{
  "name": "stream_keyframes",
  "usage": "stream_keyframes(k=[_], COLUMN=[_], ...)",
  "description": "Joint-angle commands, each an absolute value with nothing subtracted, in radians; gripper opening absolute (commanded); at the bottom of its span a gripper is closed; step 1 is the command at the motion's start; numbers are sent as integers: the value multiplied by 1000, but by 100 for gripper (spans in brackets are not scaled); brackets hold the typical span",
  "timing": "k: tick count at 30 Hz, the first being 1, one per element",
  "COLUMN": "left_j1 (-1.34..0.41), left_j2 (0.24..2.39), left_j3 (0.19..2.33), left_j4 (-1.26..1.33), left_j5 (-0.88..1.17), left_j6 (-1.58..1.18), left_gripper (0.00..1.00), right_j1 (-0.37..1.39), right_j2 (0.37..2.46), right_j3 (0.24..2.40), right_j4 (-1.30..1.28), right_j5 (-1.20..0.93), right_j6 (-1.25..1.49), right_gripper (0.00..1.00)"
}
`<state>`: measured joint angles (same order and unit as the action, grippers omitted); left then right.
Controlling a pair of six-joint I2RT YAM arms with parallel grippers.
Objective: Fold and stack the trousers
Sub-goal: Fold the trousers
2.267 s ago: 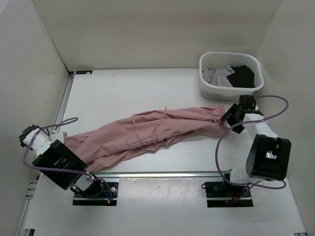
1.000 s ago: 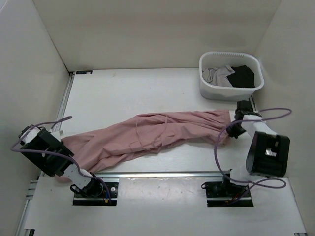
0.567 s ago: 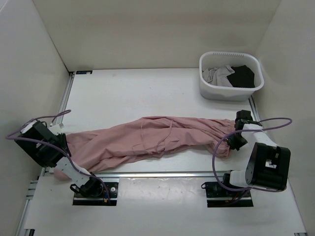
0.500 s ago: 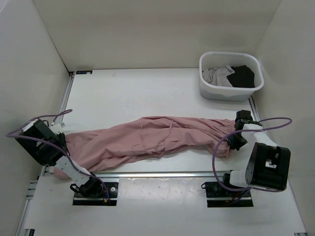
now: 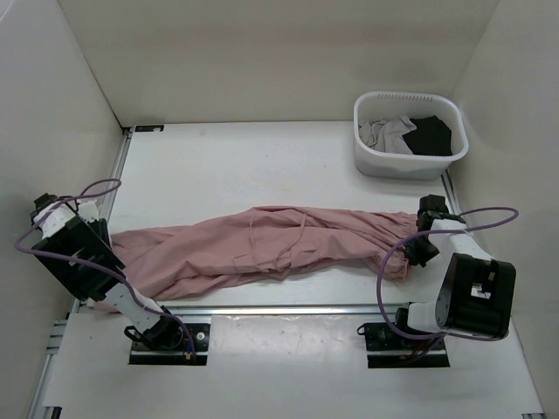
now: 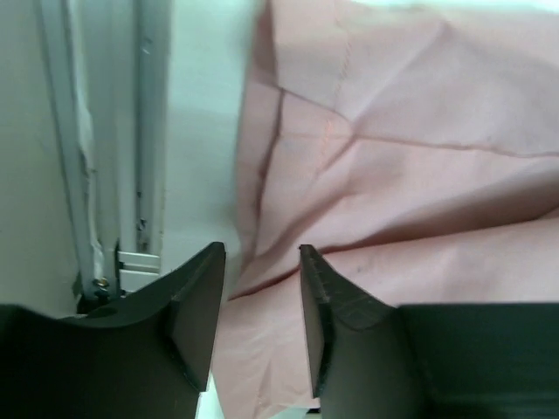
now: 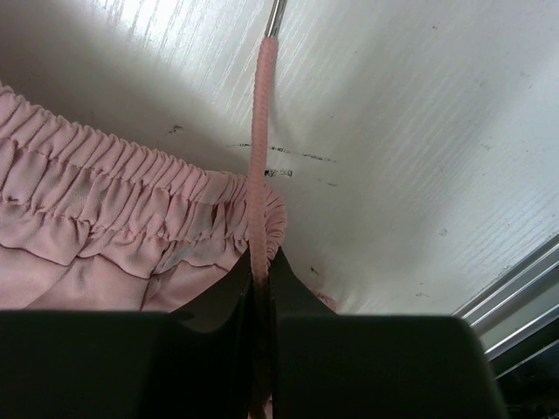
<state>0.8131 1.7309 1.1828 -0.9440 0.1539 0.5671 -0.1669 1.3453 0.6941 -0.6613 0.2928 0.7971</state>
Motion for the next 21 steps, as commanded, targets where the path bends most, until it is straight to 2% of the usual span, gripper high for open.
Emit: stream_keyframes(k=[1, 3, 6, 9, 11, 14, 15, 21], left_j1=[810, 810, 810, 810, 810, 810, 810, 810], left_j2=[1715, 1729, 1770, 1779, 1769, 1750, 1750, 1674], left_j3=[1201, 1189, 1149, 1126, 1117, 1126, 1126, 1178], left_j4=[-939, -949, -971, -960, -971, -1017, -1028, -1028], left_j5=[166, 178, 154, 104, 94, 115, 115, 126], left_j6=[565, 565, 565, 590, 603, 612, 623, 612], left_gripper=[49, 46, 46, 56, 56, 29, 16, 14], right_j1=[-161, -161, -161, -161, -161, -161, -161, -161], right_j2=[1348, 1348, 1348, 1348, 1348, 1348, 1348, 1348], right_j3=[726, 735, 735, 744, 744, 744, 744, 744], right_j4=[-684, -684, -684, -684, -684, -684, -684, -684], right_j5=[311, 311, 330, 330, 330, 330, 330, 339], right_j6=[773, 764, 764, 753, 753, 744, 744, 733], right_gripper=[0, 0, 0, 0, 0, 0, 0, 0])
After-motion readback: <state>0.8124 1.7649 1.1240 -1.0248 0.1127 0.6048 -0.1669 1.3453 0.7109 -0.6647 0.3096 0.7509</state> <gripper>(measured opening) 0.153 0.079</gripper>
